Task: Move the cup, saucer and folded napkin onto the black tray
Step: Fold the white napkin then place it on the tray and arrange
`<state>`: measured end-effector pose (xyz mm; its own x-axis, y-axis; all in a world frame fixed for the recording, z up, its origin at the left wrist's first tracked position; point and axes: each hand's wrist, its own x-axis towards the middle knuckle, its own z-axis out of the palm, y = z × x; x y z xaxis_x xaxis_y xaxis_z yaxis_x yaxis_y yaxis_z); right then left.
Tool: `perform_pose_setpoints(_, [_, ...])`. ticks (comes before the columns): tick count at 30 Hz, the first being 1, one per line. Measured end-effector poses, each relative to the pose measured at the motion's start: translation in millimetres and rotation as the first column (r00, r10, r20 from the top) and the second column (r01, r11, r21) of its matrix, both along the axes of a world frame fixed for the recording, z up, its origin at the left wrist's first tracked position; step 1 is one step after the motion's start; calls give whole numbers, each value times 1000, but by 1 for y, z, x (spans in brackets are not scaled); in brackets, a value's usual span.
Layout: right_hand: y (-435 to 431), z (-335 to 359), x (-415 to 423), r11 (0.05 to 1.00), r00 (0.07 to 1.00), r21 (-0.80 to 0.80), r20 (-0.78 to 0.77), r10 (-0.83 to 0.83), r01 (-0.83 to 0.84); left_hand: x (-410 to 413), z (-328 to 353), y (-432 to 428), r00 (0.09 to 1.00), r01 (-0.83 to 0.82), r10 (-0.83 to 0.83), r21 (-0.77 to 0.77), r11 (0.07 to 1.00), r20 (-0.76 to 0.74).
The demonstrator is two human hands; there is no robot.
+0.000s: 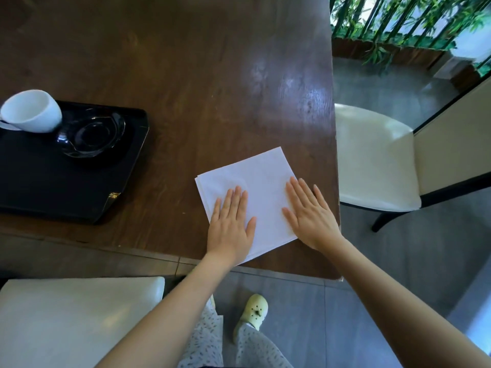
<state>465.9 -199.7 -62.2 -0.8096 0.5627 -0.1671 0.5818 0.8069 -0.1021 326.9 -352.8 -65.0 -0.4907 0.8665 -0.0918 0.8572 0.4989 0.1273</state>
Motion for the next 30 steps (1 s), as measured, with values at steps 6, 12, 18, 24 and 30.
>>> perform_pose_setpoints(6, [2,4,11,998,997,-8,21,-68,68,8,10,-39,975,220,-222,-64,973,-15])
perform_pose_setpoints(12, [-23,13,38,966,966,5,-18,257,-257,16,-1,-106,888,435,-425,24,900,-176])
perform_pose_setpoints(18, [-44,27,70,920,920,1,19,392,-393,9,-9,-117,786,535,-504,-15,845,-359])
perform_pose_setpoints(24, [-52,26,74,929,923,13,-104,370,-371,-5,22,-106,808,587,-559,175,790,-188])
perform_pose_setpoints(30, [-43,29,75,910,880,-115,-328,343,-398,-39,64,-91,803,170,-310,303,938,509])
